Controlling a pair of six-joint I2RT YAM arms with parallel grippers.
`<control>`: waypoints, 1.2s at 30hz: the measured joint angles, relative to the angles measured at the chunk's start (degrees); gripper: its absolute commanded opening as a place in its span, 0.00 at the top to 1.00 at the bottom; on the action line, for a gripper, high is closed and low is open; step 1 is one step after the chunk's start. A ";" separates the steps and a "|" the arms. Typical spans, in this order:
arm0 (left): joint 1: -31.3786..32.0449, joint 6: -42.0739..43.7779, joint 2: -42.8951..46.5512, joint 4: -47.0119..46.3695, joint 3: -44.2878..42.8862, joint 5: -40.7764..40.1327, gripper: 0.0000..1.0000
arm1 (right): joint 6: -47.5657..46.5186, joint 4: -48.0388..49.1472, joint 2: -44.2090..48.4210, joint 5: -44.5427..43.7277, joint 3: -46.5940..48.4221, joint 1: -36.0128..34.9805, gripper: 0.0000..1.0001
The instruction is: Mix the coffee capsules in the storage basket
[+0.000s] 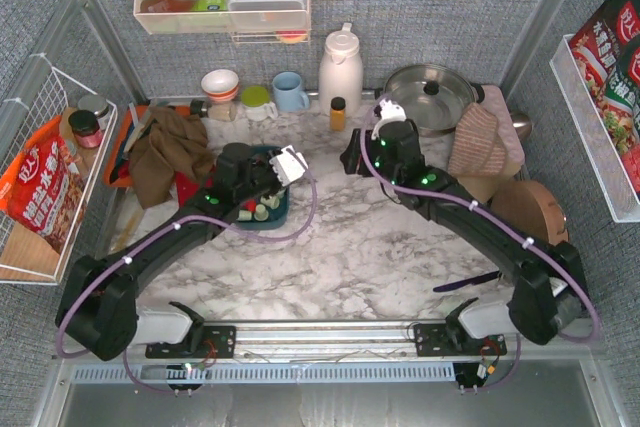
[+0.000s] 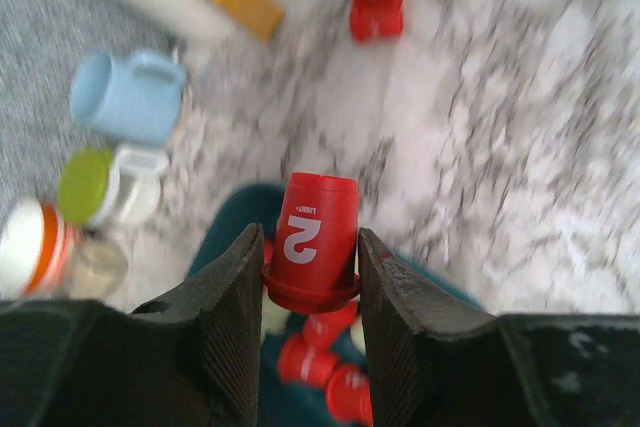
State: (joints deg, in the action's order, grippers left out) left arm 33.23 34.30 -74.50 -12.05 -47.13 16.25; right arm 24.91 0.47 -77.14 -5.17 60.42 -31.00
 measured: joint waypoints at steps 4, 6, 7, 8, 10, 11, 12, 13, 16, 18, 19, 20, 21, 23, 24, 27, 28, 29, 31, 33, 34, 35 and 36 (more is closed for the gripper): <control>-0.66 -0.48 -1.79 13.05 -3.72 -7.89 0.79 | -2.38 -4.31 -5.62 -4.85 2.62 3.41 0.35; -0.79 -1.99 -2.69 18.40 -4.70 -10.82 0.78 | -3.34 -5.62 -9.05 -6.80 3.80 5.03 0.34; -0.83 -3.13 -3.06 20.94 -4.96 -12.50 0.78 | -3.91 -5.97 -10.95 -7.58 4.59 5.75 0.33; -0.90 -4.00 -3.17 22.53 -4.94 -13.51 0.78 | -4.26 -6.03 -13.00 -8.41 5.42 6.32 0.31; -1.16 -5.99 -3.10 24.26 -4.09 -15.08 0.77 | -5.38 -5.97 -17.68 -9.33 7.52 7.26 0.27; -1.40 -6.99 -3.04 24.65 -3.37 -15.85 0.75 | -5.81 -6.32 -20.11 -9.51 8.76 7.82 0.26; -1.68 -7.96 -3.04 25.00 -2.62 -16.55 0.74 | -6.34 -6.84 -22.45 -9.55 10.19 8.28 0.25; -1.97 -8.79 -3.06 25.29 -1.99 -17.05 0.72 | -6.86 -7.34 -24.44 -9.55 11.61 8.68 0.24; -2.64 -11.04 -4.37 26.01 -1.38 -18.29 0.70 | -8.22 -8.37 -30.05 -9.60 16.22 9.84 0.24; -3.10 -12.26 -5.75 26.34 -1.70 -18.78 0.68 | -8.96 -9.16 -32.94 -9.68 18.45 10.51 0.24; -3.45 -12.72 -6.54 26.69 -2.05 -18.95 0.66 | -9.22 -9.57 -34.32 -9.64 19.47 10.82 0.24; -3.87 -13.40 -7.30 26.86 -2.45 -19.23 0.65 | -9.60 -10.01 -35.60 -9.53 20.41 11.06 0.24; -4.33 -13.79 -8.04 27.08 -2.86 -19.32 0.63 | -9.86 -10.75 -36.83 -9.40 21.42 11.23 0.24; -5.05 -14.64 -9.16 27.15 -3.56 -19.69 0.57 | -10.25 -12.00 -38.77 -9.14 23.17 11.58 0.24; -5.31 -15.04 -9.49 27.15 -3.74 -19.74 0.48 | -10.43 -12.44 -39.50 -9.07 23.87 11.76 0.24; -5.62 -15.52 -9.73 27.26 -3.78 -19.93 0.31 | -10.47 -13.51 -41.00 -8.85 25.05 12.22 0.30; -5.62 -15.76 -9.68 27.26 -3.78 -19.96 0.29 | -10.47 -13.66 -41.48 -8.46 25.24 12.24 0.31; -5.64 -15.96 -9.57 27.26 -3.78 -19.96 0.27 | -10.49 -13.92 -42.01 -8.20 25.42 12.31 0.33; -5.66 -16.20 -9.07 27.23 -3.76 -20.17 0.23 | -10.47 -14.19 -42.84 -7.89 25.59 12.50 0.36; -5.70 -16.37 -8.13 27.15 -3.63 -20.20 0.19 | -10.47 -14.49 -43.47 -7.80 25.83 12.61 0.40; -5.73 -16.48 -7.56 26.99 -3.52 -20.17 0.17 | -10.47 -14.49 -43.65 -7.76 25.83 12.63 0.45; -5.73 -16.61 -6.91 26.62 -3.30 -20.20 0.16 | -10.47 -14.49 -43.78 -7.63 25.86 12.66 0.49; -5.73 -16.70 -6.16 26.08 -2.97 -20.20 0.11 | -10.47 -14.49 -43.93 -7.54 25.92 12.68 0.53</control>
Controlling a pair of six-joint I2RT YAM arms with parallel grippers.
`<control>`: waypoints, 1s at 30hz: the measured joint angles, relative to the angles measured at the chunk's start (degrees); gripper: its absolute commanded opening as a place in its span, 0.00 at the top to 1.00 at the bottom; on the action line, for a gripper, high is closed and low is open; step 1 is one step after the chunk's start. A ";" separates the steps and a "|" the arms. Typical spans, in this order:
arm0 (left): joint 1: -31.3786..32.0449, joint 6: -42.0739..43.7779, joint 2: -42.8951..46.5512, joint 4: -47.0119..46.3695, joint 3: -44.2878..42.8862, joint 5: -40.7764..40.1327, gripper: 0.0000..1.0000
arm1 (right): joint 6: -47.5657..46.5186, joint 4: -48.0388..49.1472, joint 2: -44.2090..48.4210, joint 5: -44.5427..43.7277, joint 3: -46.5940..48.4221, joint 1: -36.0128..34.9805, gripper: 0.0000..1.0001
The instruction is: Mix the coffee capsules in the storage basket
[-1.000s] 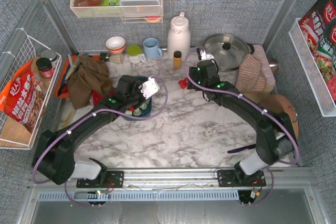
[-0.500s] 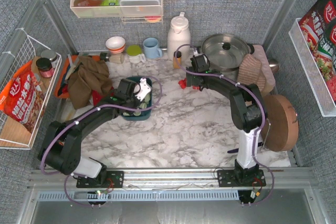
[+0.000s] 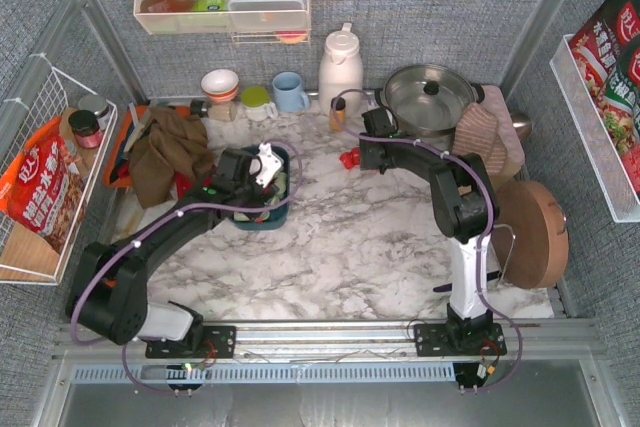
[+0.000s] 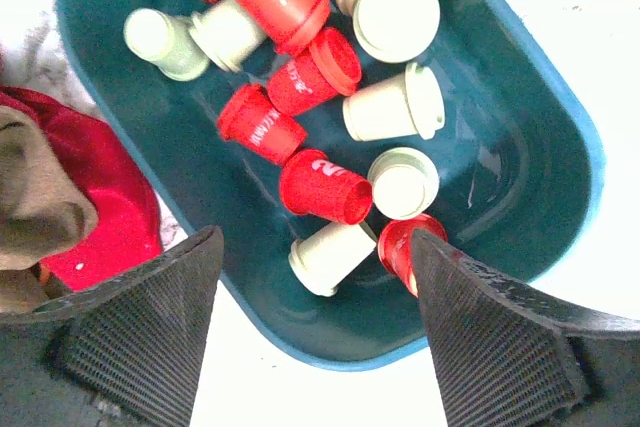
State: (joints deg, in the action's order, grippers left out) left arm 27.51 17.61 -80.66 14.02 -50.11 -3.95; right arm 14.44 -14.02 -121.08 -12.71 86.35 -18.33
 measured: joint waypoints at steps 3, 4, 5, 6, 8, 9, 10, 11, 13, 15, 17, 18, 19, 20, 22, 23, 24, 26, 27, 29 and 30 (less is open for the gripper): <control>0.00 -0.11 3.39 -2.51 1.60 0.26 0.01 | -0.20 0.28 0.24 0.13 -0.11 -0.02 0.63; 0.00 -0.24 4.79 -3.93 2.32 0.96 0.01 | -0.20 0.52 0.46 0.72 -0.26 0.00 0.64; -0.02 -0.28 6.29 -5.81 3.28 1.73 0.01 | -0.22 0.59 0.79 1.14 -0.63 0.00 0.65; -0.02 -0.28 8.00 -7.89 4.48 2.71 0.01 | -0.22 0.50 1.33 1.22 -1.16 0.00 0.67; -0.07 -0.33 11.50 -13.03 7.61 5.18 0.01 | -0.22 0.44 3.08 1.79 -2.34 -0.02 0.69; -0.07 -0.48 13.33 -16.15 9.64 6.80 0.01 | -0.28 0.63 4.26 2.38 -3.06 -0.07 0.70; -0.04 -0.70 15.04 -19.71 11.87 8.63 0.01 | -0.26 0.96 5.79 2.91 -4.11 -0.17 0.70; 0.04 -0.74 16.72 -23.58 14.36 10.78 0.01 | -0.20 1.07 7.56 3.28 -5.29 -0.46 0.71; 0.28 -0.74 19.32 -31.19 19.17 15.10 0.01 | -0.17 1.88 11.80 5.40 -8.15 -1.53 0.71; 0.83 -0.70 21.07 -38.42 23.65 19.23 0.01 | 0.46 3.87 17.20 8.85 -11.93 -3.23 0.71; 1.53 -0.48 21.66 -43.67 25.99 22.53 0.01 | 1.90 7.45 22.95 13.31 -16.15 -5.22 0.71; 1.95 -0.09 21.77 -45.83 26.47 23.80 0.01 | 2.89 9.81 25.77 15.69 -18.32 -6.47 0.71; 2.40 -0.02 21.84 -47.93 26.73 24.87 0.01 | 3.98 12.31 28.35 18.01 -20.41 -7.87 0.71; 2.84 0.15 21.84 -50.21 27.06 25.77 0.01 | 5.01 15.21 30.67 20.55 -22.43 -9.46 0.71; 3.91 0.44 21.81 -53.64 27.98 27.36 0.01 | 7.02 20.48 34.03 25.11 -25.70 -12.37 0.70; 4.59 0.68 21.73 -55.17 28.57 28.11 0.01 | 8.31 23.34 35.56 27.74 -27.43 -13.99 0.70; 5.31 1.16 21.62 -56.63 29.20 28.63 0.02 | 9.44 25.79 36.65 29.83 -28.94 -15.19 0.70; 6.49 1.55 21.59 -58.84 30.12 29.70 0.06 | 11.52 29.88 38.03 32.28 -31.41 -17.11 0.70; 7.02 1.86 21.66 -60.08 30.53 30.10 0.09 | 12.79 31.76 38.45 33.51 -32.50 -18.01 0.70; 7.89 2.49 21.92 -62.14 31.21 31.08 0.14 | 14.21 34.18 38.97 35.23 -33.88 -19.34 0.70; 8.28 2.99 22.01 -62.77 31.39 31.10 0.16 | 14.62 34.97 39.26 35.87 -34.25 -19.91 0.70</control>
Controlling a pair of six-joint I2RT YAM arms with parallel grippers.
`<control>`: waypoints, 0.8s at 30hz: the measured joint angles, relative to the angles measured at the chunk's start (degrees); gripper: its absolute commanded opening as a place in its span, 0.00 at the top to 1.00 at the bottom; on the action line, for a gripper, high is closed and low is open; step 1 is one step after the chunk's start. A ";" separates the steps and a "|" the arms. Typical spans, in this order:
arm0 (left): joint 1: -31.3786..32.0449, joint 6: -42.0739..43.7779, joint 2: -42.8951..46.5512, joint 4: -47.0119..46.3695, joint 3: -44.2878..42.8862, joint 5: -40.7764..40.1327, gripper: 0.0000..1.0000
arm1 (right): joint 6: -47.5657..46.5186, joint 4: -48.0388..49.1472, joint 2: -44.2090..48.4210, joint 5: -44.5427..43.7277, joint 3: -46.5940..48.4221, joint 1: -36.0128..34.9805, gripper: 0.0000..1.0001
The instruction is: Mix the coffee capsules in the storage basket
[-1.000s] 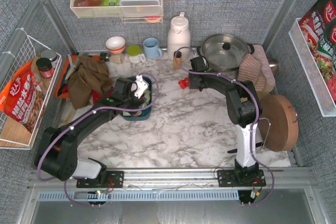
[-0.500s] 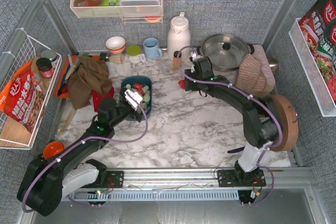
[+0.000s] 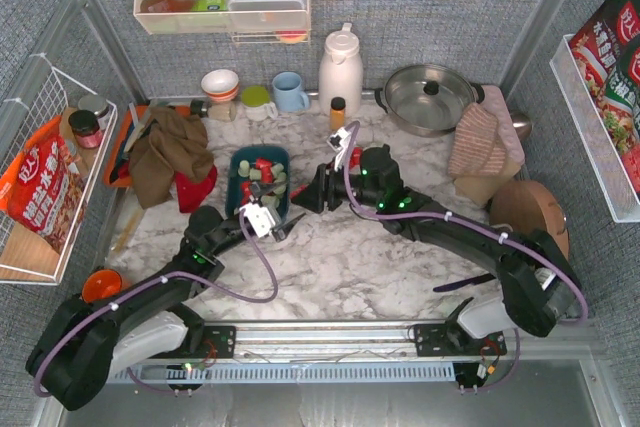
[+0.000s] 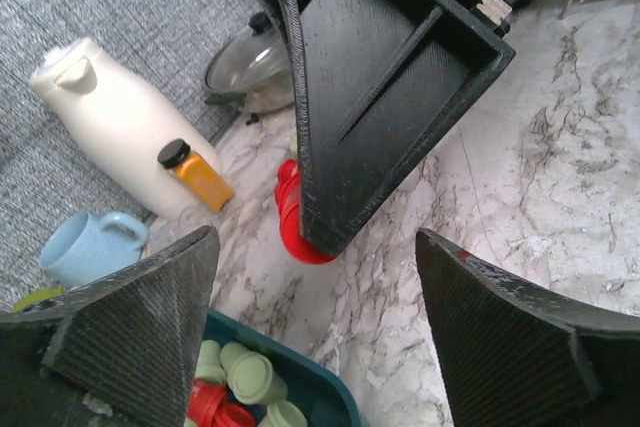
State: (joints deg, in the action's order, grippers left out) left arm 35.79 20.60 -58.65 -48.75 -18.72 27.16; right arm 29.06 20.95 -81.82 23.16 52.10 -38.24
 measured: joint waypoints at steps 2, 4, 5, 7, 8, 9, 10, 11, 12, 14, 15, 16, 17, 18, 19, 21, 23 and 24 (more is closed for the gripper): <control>0.66 0.63 0.22 -1.09 0.31 0.02 0.22 | 0.98 1.29 0.57 1.16 -0.33 -0.59 0.70; 0.98 1.73 0.35 -1.70 0.46 -0.02 0.29 | 1.53 2.67 1.20 1.33 -0.66 -0.79 0.70; 1.14 1.84 0.37 -1.97 0.55 -0.04 0.33 | 1.99 3.13 1.38 1.42 -0.70 -0.96 0.70; 1.36 2.14 0.37 -2.19 0.63 0.00 0.40 | 2.25 3.82 1.44 1.51 -0.79 -1.27 0.69; 1.51 2.45 0.37 -2.29 0.63 -0.02 0.42 | 2.56 4.17 1.44 1.53 -0.92 -1.44 0.69; 1.62 2.58 0.37 -2.56 0.68 0.00 0.44 | 2.69 4.52 1.44 1.68 -1.20 -1.57 0.69; 1.70 2.86 0.37 -2.84 0.74 0.11 0.45 | 2.71 4.52 1.44 1.73 -1.36 -1.66 0.69; 1.77 2.97 0.35 -3.17 0.79 0.22 0.46 | 2.91 4.57 1.40 1.77 -1.51 -1.88 0.68; 1.90 2.97 0.35 -3.54 0.90 0.17 0.46 | 3.37 4.59 1.33 1.84 -1.60 -1.90 0.68; 2.10 3.08 0.35 -4.11 1.05 0.20 0.51 | 3.39 4.68 1.11 2.25 -1.62 -1.99 0.67; 2.19 3.21 0.35 -4.37 1.16 0.17 0.55 | 3.61 4.81 1.03 2.38 -1.64 -2.10 0.67; 2.27 3.21 0.39 -4.50 1.27 0.20 0.59 | 3.82 5.03 0.98 2.47 -1.75 -2.12 0.65; 2.32 3.37 0.44 -4.70 1.38 0.20 0.63 | 3.85 5.05 0.96 2.62 -1.84 -2.21 0.62; 2.34 3.50 0.52 -4.70 1.40 0.22 0.67 | 4.09 5.07 0.96 2.62 -1.88 -2.27 0.59; 2.38 3.52 0.59 -4.74 1.44 0.22 0.70 | 4.15 5.25 0.96 2.62 -1.88 -2.32 0.55; 2.43 3.93 0.70 -4.70 1.44 0.33 0.75 | 4.17 5.46 1.03 2.58 -1.88 -2.32 0.49; 2.51 4.37 0.96 -4.00 1.20 0.33 0.78 | 4.15 5.27 1.29 2.34 -1.86 -2.29 0.44; 2.56 4.63 1.14 -3.15 0.74 0.33 0.80 | 4.17 4.87 1.53 1.90 -1.68 -2.32 0.41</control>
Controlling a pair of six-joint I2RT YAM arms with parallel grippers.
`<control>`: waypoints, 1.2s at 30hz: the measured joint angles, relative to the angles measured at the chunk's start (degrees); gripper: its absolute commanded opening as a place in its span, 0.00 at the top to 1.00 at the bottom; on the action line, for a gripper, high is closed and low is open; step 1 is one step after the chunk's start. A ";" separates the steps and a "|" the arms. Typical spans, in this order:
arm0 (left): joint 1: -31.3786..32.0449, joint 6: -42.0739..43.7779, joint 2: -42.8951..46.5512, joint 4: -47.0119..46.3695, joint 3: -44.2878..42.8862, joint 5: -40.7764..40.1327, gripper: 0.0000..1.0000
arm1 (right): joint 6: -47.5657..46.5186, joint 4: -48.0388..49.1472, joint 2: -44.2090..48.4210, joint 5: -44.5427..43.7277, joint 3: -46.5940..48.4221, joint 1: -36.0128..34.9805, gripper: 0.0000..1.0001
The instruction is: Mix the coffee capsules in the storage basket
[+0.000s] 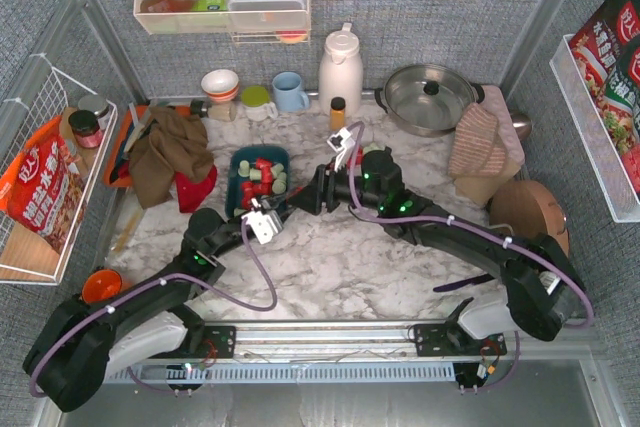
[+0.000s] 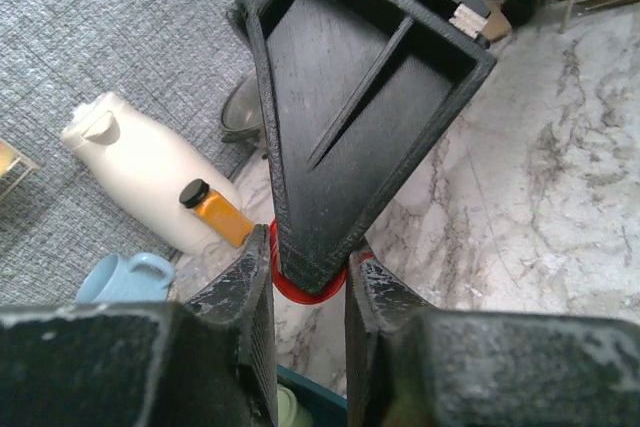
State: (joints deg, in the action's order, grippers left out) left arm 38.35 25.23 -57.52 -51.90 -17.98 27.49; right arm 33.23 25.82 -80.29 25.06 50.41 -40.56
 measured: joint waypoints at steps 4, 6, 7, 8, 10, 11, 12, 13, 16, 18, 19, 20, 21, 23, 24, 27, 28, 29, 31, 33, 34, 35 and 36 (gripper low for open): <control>0.24 0.57 0.52 3.41 -2.69 -3.28 0.85 | -1.09 -2.89 2.03 -2.69 1.55 0.35 0.32; 0.17 0.07 0.70 4.48 -3.13 -5.55 0.86 | -2.19 -4.55 3.54 -4.46 1.73 1.09 0.29; 0.17 -0.04 0.70 5.09 -3.28 -6.69 0.85 | -2.49 -5.49 4.24 -5.68 1.75 1.64 0.28; 0.17 -0.44 0.68 5.75 -3.45 -8.07 0.85 | -2.91 -6.75 4.98 -7.30 1.88 2.47 0.28; 0.20 -1.57 0.26 6.51 -3.82 -11.52 0.85 | -4.24 -10.05 5.88 -11.26 3.08 4.22 0.28; 0.20 -2.23 -0.20 6.97 -4.20 -13.94 0.85 | -5.16 -11.76 5.97 -13.84 4.11 5.05 0.29; 0.20 -3.06 -0.81 7.67 -4.74 -16.46 0.85 | -6.19 -13.73 5.79 -16.81 5.38 5.68 0.29; 0.20 -3.98 -1.51 9.07 -5.70 -19.43 0.85 | -7.23 -15.98 5.14 -20.26 6.93 6.32 0.29; 0.17 -7.08 -4.42 14.01 -9.62 -27.65 0.84 | -10.43 -20.59 0.57 -29.88 11.65 8.33 0.32; 0.04 -9.07 -7.10 17.20 -11.96 -32.00 0.81 | -12.46 -22.99 -3.98 -33.99 14.23 10.38 0.36; -0.22 -9.97 -8.26 18.53 -12.57 -33.09 0.80 | -13.11 -23.91 -6.12 -35.50 15.26 11.39 0.37; -0.52 -11.32 -9.55 19.71 -12.98 -34.12 0.79 | -14.12 -25.16 -8.98 -36.85 16.83 12.61 0.38; -0.96 -12.74 -10.84 20.74 -13.25 -35.06 0.78 | -14.69 -26.05 -11.54 -37.51 18.45 13.68 0.39; -1.95 -15.32 -13.09 23.06 -13.75 -36.44 0.72 | -15.82 -28.00 -16.50 -38.51 22.08 15.69 0.41; -2.45 -16.39 -14.05 23.85 -14.08 -36.57 0.70 | -16.35 -28.72 -18.73 -38.71 23.89 16.57 0.42; -4.35 -19.54 -16.31 25.51 -15.10 -36.94 0.59 | -17.09 -31.26 -26.03 -38.42 30.32 19.19 0.46; -5.22 -20.52 -16.70 25.92 -15.26 -37.20 0.53 | -17.27 -32.15 -28.13 -38.21 32.17 19.93 0.46; -6.08 -21.35 -16.92 26.08 -15.30 -37.59 0.47 | -17.31 -32.76 -29.97 -37.92 33.70 20.48 0.47; -7.82 -23.26 -17.03 26.03 -15.19 -37.86 0.34 | -17.66 -34.14 -33.66 -37.48 36.63 21.38 0.47; -8.74 -24.81 -16.79 24.98 -14.49 -38.03 0.16 | -17.92 -35.47 -36.41 -35.91 38.66 21.90 0.48; -8.87 -25.42 -16.46 24.55 -13.99 -37.99 0.05 | -17.92 -36.13 -37.70 -35.50 39.63 22.27 0.48; -8.87 -25.51 -16.04 24.15 -13.53 -37.83 0.01 | -17.88 -36.57 -38.82 -34.95 40.39 22.51 0.48; -8.92 -25.73 -15.52 23.32 -12.96 -37.51 0.01 | -17.86 -36.92 -39.82 -34.56 41.07 22.71 0.48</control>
State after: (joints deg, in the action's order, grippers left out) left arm 29.43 -0.49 -73.03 -28.58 -30.94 -10.02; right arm 15.38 -11.09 -120.11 -9.50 91.48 -17.85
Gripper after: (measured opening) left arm 0.890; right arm 0.523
